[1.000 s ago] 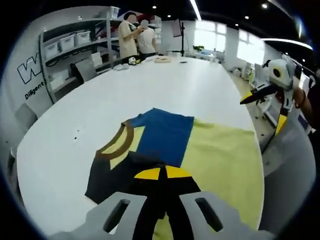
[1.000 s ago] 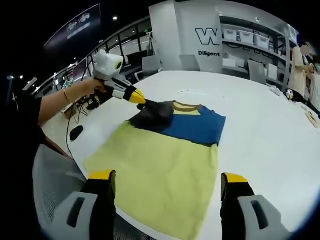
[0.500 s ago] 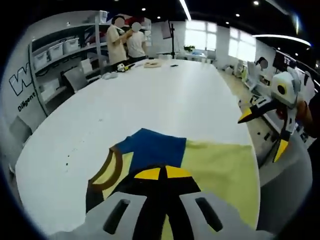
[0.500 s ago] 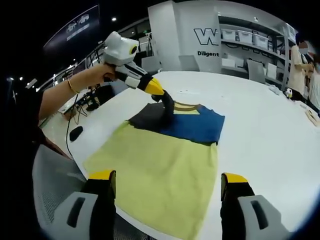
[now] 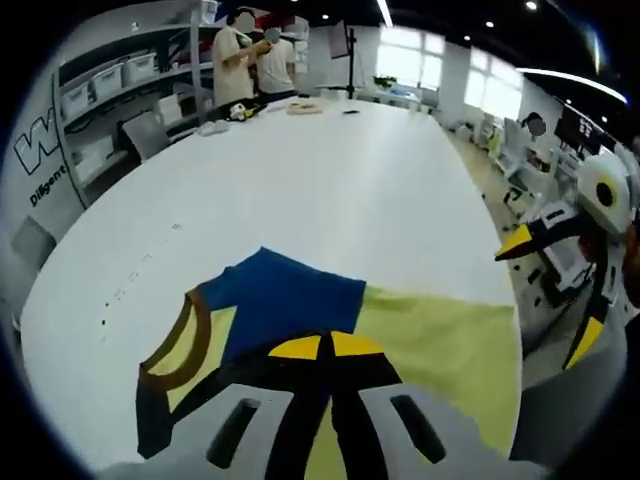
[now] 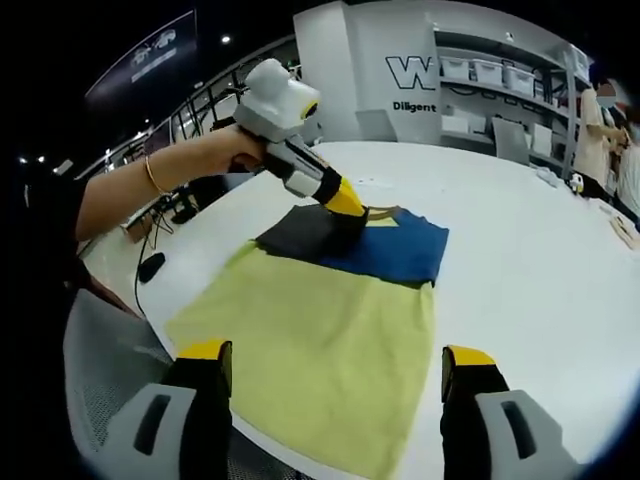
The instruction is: Fold the garment on the visible template until the final outline fits inside the template.
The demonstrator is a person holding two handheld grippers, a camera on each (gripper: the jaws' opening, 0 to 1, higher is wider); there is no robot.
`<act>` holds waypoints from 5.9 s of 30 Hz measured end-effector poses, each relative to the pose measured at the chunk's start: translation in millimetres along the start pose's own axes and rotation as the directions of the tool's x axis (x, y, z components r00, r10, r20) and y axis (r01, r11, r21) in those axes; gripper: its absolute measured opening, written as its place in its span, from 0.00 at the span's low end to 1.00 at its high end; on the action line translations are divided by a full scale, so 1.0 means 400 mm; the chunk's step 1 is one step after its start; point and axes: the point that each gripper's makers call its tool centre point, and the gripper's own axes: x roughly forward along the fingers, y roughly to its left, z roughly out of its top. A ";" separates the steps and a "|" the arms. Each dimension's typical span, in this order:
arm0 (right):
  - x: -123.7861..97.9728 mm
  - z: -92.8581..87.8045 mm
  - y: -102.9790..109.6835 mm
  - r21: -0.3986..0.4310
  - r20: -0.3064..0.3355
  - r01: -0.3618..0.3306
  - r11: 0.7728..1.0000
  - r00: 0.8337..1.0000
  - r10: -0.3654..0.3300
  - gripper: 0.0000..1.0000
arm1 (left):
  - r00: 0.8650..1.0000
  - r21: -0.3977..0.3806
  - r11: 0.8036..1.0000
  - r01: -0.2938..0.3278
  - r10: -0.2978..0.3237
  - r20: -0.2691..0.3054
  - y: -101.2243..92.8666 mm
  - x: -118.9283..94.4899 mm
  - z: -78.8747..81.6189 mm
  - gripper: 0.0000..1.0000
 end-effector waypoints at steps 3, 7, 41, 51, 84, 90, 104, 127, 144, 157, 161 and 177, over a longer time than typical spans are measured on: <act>0.001 -0.001 -0.005 0.006 0.001 0.003 1.000 1.000 -0.003 0.85 | 1.000 -0.025 1.000 0.010 -0.010 0.002 -0.008 0.020 0.005 0.01; 0.001 -0.001 -0.013 0.011 0.002 0.003 1.000 1.000 -0.003 0.85 | 1.000 -0.015 1.000 0.023 -0.023 -0.007 -0.026 0.040 0.006 0.01; 0.006 -0.009 -0.011 0.011 -0.012 0.002 1.000 1.000 -0.002 0.86 | 1.000 0.166 0.986 -0.010 0.011 -0.005 0.017 0.021 -0.027 0.44; 0.011 -0.004 -0.016 0.020 -0.006 0.007 1.000 1.000 -0.006 0.85 | 1.000 0.164 0.986 -0.015 0.019 -0.024 0.040 0.063 -0.041 0.33; 0.016 -0.004 -0.018 0.026 -0.006 0.004 1.000 1.000 -0.004 0.85 | 0.974 -0.206 0.957 -0.202 0.219 0.059 0.162 0.012 -0.064 0.02; 0.018 -0.002 -0.014 0.025 -0.004 -0.002 1.000 1.000 0.002 0.86 | 0.962 -0.232 0.935 -0.269 0.272 -0.019 0.180 0.013 -0.137 0.02; 0.011 0.010 0.012 -0.003 0.017 -0.053 0.999 0.998 0.053 0.96 | 0.962 -0.261 0.926 -0.273 0.262 -0.075 0.167 0.035 -0.204 0.02; 0.014 0.000 0.028 -0.020 -0.005 -0.052 0.998 0.999 0.052 0.97 | 0.968 -0.139 0.958 -0.253 0.250 -0.040 0.114 0.028 -0.237 0.40; 0.009 -0.007 0.019 -0.010 -0.001 -0.048 0.999 0.999 0.048 0.97 | 0.954 0.020 0.964 -0.264 0.258 0.154 0.106 0.001 -0.098 0.52; 0.008 -0.011 0.008 0.007 -0.001 -0.035 0.999 0.999 0.035 0.96 | 0.983 0.298 0.938 -0.177 0.156 0.091 0.098 0.034 -0.099 0.40; 0.009 -0.008 0.003 0.015 0.001 -0.032 0.999 0.999 0.032 0.96 | 0.984 0.334 0.926 -0.177 0.159 0.081 0.104 0.040 -0.097 0.32; 0.004 -0.005 -0.016 0.043 0.017 -0.015 0.999 1.000 0.015 0.93 | 0.986 0.231 0.959 -0.166 0.163 0.030 0.110 0.057 -0.112 0.04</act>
